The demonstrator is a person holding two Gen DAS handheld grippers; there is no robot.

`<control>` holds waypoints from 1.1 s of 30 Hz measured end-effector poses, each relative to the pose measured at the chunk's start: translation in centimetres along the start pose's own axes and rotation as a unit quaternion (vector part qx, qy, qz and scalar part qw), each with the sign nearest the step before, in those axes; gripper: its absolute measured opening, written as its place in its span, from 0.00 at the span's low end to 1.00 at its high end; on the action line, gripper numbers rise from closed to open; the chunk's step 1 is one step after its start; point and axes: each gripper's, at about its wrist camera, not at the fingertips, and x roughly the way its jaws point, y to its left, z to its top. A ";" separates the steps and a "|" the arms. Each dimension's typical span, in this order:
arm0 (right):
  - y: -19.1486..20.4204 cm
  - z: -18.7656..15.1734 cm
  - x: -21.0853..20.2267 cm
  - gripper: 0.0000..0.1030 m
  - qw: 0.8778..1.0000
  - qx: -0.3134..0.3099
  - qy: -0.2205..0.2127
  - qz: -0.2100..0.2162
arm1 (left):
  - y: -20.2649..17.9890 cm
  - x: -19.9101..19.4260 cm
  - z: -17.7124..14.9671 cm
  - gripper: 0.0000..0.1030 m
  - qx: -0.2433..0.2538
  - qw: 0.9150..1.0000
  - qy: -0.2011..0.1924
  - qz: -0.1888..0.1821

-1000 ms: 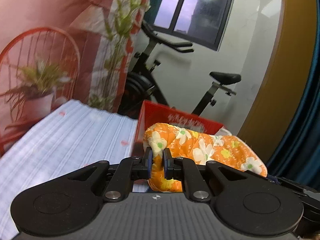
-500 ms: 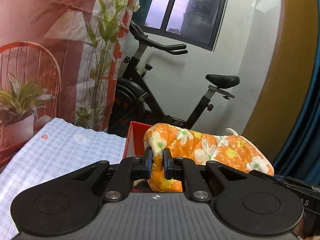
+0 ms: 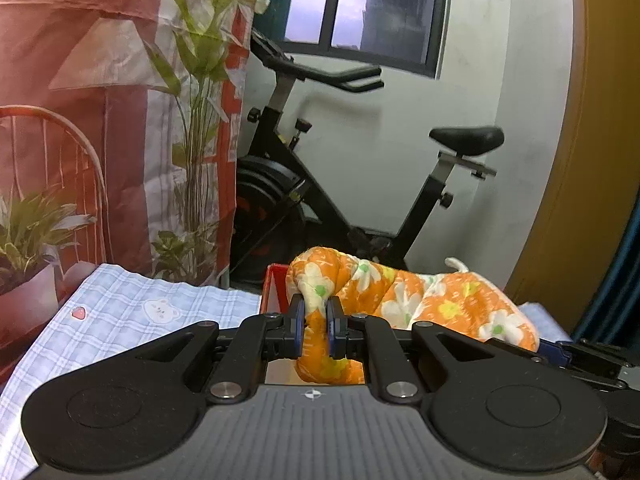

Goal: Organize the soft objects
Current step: 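Lift the orange floral pillow with both tools and carry it over the red box, then lower the pillow into the box and open both tools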

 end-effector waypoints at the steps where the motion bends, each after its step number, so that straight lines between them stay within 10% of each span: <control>1: 0.1 -0.2 0.6 0.22 1.000 -0.008 0.008 -0.001 | 0.2 0.4 -0.1 0.12 0.002 1.000 0.004 0.000; 10: 1.0 -1.3 4.3 0.22 0.997 -0.045 0.036 -0.045 | 0.6 3.8 -0.9 0.13 -0.006 0.999 0.036 -0.008; 14: 1.3 -2.3 5.0 0.22 0.995 -0.051 0.074 -0.048 | 0.4 4.7 -2.1 0.38 0.004 0.998 0.065 0.012; 24: 0.7 -3.4 6.7 0.22 0.980 0.055 0.191 -0.029 | 0.8 3.3 -2.5 0.55 0.007 0.997 0.074 -0.010; 33: -0.2 -3.5 4.8 0.41 0.978 0.051 0.184 -0.082 | 1.2 0.5 -2.4 0.67 0.009 0.998 0.068 -0.011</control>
